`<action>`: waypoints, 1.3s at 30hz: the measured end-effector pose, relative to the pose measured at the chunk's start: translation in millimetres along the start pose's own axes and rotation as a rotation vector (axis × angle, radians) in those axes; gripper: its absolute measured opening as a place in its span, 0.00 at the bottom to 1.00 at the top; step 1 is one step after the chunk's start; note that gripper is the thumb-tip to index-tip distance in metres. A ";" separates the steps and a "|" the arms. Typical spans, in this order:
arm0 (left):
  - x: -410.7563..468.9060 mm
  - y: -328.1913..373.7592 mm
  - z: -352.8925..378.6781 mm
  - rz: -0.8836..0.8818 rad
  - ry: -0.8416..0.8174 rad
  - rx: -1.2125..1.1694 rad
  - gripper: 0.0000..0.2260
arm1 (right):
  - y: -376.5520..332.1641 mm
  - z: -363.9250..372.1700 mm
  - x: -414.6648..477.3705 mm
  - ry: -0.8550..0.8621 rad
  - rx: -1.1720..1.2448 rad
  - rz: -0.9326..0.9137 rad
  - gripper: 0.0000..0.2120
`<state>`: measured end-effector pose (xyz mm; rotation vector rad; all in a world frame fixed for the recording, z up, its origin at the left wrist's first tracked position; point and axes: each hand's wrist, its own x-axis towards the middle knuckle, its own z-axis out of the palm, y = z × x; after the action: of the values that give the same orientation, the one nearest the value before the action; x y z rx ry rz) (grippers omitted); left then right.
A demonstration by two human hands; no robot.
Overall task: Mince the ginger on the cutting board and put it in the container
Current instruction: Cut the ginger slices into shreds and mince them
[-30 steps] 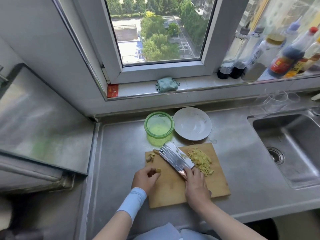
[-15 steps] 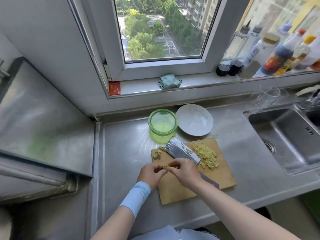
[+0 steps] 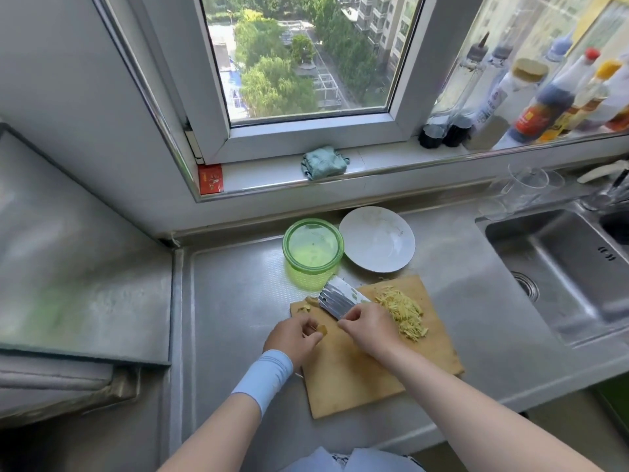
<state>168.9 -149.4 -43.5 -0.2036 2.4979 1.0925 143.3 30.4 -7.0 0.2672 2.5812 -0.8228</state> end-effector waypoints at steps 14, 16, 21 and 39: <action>25.1 -19.1 -12.7 0.003 0.185 0.231 0.06 | -5.2 22.3 29.9 -0.149 -0.203 -0.345 0.12; 27.3 -18.6 -12.0 -0.005 0.186 0.222 0.05 | -7.1 27.1 29.9 -0.214 -0.300 -0.439 0.11; 20.9 -23.6 -10.8 0.043 0.146 0.180 0.04 | 1.3 29.8 31.2 -0.293 -0.371 -0.493 0.06; -15.9 -18.2 13.5 -0.122 0.055 0.151 0.13 | 24.9 23.0 -3.3 -0.183 -0.326 -0.453 0.08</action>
<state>192.7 -152.4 -57.2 -0.3416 2.5652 0.8566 161.3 36.8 -35.2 -0.4808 2.5775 -0.5200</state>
